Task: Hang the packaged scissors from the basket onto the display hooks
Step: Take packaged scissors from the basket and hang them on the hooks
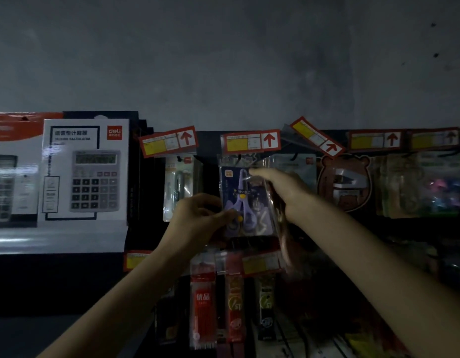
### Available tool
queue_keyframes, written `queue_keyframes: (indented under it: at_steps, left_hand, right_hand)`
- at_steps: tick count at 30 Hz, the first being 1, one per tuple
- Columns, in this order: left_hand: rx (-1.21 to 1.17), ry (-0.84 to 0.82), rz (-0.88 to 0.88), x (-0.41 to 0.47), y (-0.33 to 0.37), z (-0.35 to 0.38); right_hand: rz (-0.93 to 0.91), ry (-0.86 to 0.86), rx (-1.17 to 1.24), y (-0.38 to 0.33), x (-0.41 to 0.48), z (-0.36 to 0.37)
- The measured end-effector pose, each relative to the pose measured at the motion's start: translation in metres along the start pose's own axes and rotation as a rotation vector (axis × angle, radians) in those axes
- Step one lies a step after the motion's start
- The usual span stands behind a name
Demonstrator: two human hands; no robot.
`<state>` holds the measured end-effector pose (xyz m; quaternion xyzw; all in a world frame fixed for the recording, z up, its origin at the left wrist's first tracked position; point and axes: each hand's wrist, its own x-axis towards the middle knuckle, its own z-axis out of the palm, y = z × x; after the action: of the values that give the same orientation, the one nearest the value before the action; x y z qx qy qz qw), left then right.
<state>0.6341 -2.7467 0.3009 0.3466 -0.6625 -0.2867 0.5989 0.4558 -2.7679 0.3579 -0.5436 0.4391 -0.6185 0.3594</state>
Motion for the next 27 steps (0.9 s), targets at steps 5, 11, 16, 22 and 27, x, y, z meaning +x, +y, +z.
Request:
queue_keyframes:
  at_steps: [5,11,16,22,27]
  left_hand:
    - [-0.044,-0.004,-0.006,0.000,0.001,0.000]
    - [-0.048,-0.010,0.016,0.000,-0.004,0.000]
    - [-0.057,0.042,0.059,-0.002,-0.011,-0.001]
    - [0.041,0.013,0.115,-0.005,-0.018,-0.002]
    - [0.187,0.014,0.171,0.002,-0.017,0.001]
  right_hand:
    - [-0.062,-0.132,-0.191,0.021,-0.038,-0.026]
    - [-0.147,-0.166,-0.212,0.045,-0.060,-0.038]
    - [-0.206,-0.036,-0.256,0.052,-0.059,-0.035]
    - [-0.208,-0.021,-0.234,0.050,-0.051,-0.032]
    - [-0.188,0.000,-0.200,0.042,-0.042,-0.025]
